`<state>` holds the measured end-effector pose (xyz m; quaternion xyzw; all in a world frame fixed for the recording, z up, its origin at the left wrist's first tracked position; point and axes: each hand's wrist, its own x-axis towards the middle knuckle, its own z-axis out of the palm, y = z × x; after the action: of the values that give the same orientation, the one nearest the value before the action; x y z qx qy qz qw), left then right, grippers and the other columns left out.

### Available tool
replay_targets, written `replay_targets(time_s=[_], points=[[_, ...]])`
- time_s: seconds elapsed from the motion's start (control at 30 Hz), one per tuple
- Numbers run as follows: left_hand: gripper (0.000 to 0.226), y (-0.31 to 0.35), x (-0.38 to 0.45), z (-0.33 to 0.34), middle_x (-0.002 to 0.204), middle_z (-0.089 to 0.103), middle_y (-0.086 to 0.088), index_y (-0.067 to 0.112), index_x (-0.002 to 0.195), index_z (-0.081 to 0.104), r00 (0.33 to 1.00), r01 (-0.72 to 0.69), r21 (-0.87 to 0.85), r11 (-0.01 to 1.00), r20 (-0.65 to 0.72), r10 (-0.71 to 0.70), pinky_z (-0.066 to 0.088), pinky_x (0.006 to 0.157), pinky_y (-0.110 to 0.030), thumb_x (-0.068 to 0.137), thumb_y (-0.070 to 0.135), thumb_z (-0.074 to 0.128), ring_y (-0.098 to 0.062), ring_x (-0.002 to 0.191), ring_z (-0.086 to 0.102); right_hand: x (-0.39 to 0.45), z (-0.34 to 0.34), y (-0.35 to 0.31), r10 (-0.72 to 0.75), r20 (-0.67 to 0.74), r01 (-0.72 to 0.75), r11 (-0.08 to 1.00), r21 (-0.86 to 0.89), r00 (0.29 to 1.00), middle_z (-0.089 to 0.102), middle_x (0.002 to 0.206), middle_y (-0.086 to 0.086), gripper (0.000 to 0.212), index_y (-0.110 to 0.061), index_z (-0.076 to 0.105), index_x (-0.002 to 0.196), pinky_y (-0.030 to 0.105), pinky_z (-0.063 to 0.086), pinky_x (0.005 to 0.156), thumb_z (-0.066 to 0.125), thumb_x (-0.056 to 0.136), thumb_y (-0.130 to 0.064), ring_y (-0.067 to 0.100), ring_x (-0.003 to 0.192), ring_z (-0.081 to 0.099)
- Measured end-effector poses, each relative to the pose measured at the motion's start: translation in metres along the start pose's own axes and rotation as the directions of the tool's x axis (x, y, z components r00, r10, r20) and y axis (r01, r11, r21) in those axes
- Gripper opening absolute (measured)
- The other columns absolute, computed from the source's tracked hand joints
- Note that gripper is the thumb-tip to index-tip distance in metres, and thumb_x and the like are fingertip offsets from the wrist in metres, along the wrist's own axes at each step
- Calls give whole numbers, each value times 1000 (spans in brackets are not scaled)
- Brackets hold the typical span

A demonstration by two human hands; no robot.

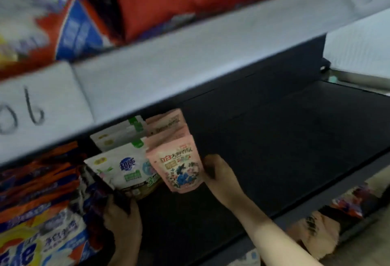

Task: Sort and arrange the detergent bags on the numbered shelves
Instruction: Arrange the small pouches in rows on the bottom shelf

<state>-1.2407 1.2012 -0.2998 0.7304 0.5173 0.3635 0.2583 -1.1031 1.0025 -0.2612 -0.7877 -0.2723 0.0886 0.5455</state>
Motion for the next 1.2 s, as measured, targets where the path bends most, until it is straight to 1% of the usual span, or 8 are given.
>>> replay_targets(time_s=[0.17, 0.33, 0.5, 0.7, 0.87, 1.0, 1.1, 1.2], points=[[66, 36, -112, -25, 150, 32, -14, 11, 145, 31, 903, -226, 258, 939, 417, 103, 18, 114, -38, 88, 21, 62, -30, 138, 29, -53, -46, -7, 182, 36, -162, 936, -313, 983, 43, 137, -2, 43, -20, 38, 138, 24, 34, 104, 46, 96, -23, 16, 128, 41], [59, 109, -182, -79, 152, 24, -2, 21, 148, 22, 531, -756, 220, 617, 757, 381, 25, 115, -34, 96, 37, 43, -21, 140, 25, -131, -108, -48, 222, 93, -113, 764, -636, 971, 50, 129, 7, 42, -14, 43, 134, 33, 38, 101, 43, 93, -19, 25, 119, 45], [50, 204, -215, -147, 104, 67, -5, 12, 103, 71, 201, -945, -27, 325, 736, 646, 55, 79, -35, 58, 28, 85, -23, 93, 66, -198, -188, -134, 234, 68, -92, 608, -789, 970, 45, 135, 8, 44, -11, 39, 136, 32, 28, 105, 42, 93, -19, 26, 128, 37], [33, 347, -217, -264, 114, 63, -3, 14, 109, 67, -26, -933, -322, 159, 502, 864, 52, 89, -36, 77, 24, 68, -23, 108, 60, -239, -301, -290, 62, -72, -94, 528, -844, 995, 49, 135, 3, 42, -15, 44, 136, 30, 31, 105, 45, 94, -22, 21, 128, 39], [33, 453, -165, -358, 116, 62, -6, 9, 114, 64, -43, -951, -309, 13, 175, 984, 46, 95, -37, 87, 23, 52, -24, 112, 56, -229, -368, -427, -151, -176, -63, 556, -829, 973, 51, 133, 5, 40, -13, 48, 133, 31, 31, 106, 50, 93, -21, 21, 127, 41], [38, 514, -99, -432, 106, 65, -9, 6, 105, 67, -28, -973, -228, -39, -50, 998, 42, 89, -34, 84, 27, 43, -29, 99, 60, -186, -380, -528, -416, -198, 99, 592, -800, 888, 59, 119, 10, 34, -8, 56, 122, 33, 36, 96, 56, 89, -14, 27, 115, 51], [41, 537, -40, -477, 106, 66, -9, 7, 103, 68, 42, -993, -110, 33, -78, 996, 47, 86, -36, 85, 31, 40, -32, 98, 60, -139, -368, -587, -523, -144, 236, 593, -770, 840, 59, 121, 9, 31, -8, 56, 120, 33, 36, 98, 54, 89, -12, 27, 117, 50], [42, 546, 17, -515, 121, 59, -6, 11, 117, 62, 218, -975, 74, 211, 94, 971, 41, 96, -38, 93, 36, 39, -29, 113, 50, -90, -342, -630, -556, -30, 363, 581, -728, 831, 57, 123, 3, 30, -11, 54, 121, 30, 35, 99, 52, 92, -17, 21, 119, 49]])
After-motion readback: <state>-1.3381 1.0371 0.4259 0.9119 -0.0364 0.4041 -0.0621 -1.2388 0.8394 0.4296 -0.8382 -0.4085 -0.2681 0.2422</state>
